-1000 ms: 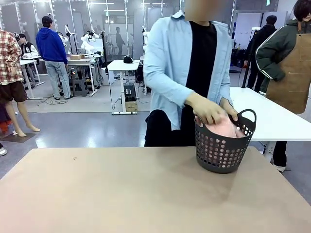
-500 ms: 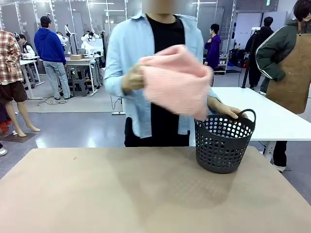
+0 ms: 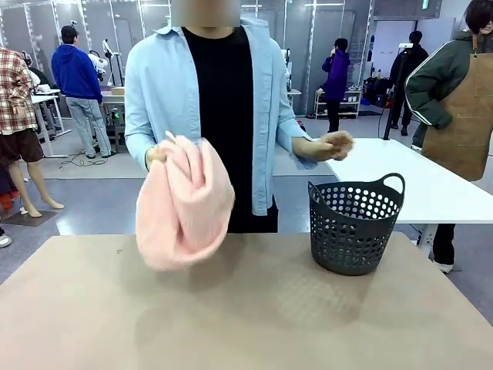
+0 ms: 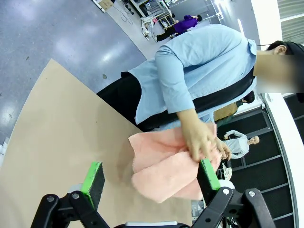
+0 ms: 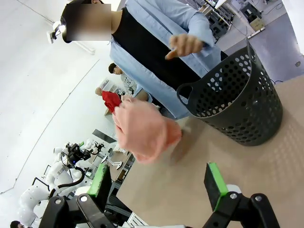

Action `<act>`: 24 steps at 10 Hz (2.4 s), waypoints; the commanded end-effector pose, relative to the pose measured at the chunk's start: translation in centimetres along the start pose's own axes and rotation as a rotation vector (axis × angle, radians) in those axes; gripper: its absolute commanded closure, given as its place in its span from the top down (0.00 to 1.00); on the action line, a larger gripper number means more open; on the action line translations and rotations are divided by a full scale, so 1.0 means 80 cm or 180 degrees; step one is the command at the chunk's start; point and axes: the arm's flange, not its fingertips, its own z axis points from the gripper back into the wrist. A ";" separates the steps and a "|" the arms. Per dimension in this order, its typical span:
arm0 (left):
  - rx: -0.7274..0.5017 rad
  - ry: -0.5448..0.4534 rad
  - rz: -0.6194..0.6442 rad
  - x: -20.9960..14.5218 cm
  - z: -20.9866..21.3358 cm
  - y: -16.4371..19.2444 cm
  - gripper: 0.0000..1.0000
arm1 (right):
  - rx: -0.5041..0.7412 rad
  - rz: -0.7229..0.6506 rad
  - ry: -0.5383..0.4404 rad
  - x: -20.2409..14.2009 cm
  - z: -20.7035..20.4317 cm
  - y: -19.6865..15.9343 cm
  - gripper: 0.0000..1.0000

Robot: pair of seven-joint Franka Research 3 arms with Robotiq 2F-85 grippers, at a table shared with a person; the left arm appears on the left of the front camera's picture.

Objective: Fold the towel.
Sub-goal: Grab the top end of the 100 cm Hotel Towel extended by the human.

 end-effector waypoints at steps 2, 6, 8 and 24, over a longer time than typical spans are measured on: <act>-0.0065 -0.0009 -0.0024 0.003 -0.003 0.001 1.00 | 0.0024 0.0034 -0.0033 0.004 0.000 0.000 1.00; -0.0065 -0.0009 -0.0024 0.003 -0.003 0.001 1.00 | 0.0024 0.0034 -0.0033 0.004 0.000 0.000 1.00; -0.0065 -0.0009 -0.0024 0.003 -0.003 0.001 1.00 | 0.0024 0.0034 -0.0033 0.004 0.000 0.000 1.00; -0.0065 -0.0009 -0.0024 0.003 -0.003 0.001 1.00 | 0.0024 0.0034 -0.0033 0.004 0.000 0.000 1.00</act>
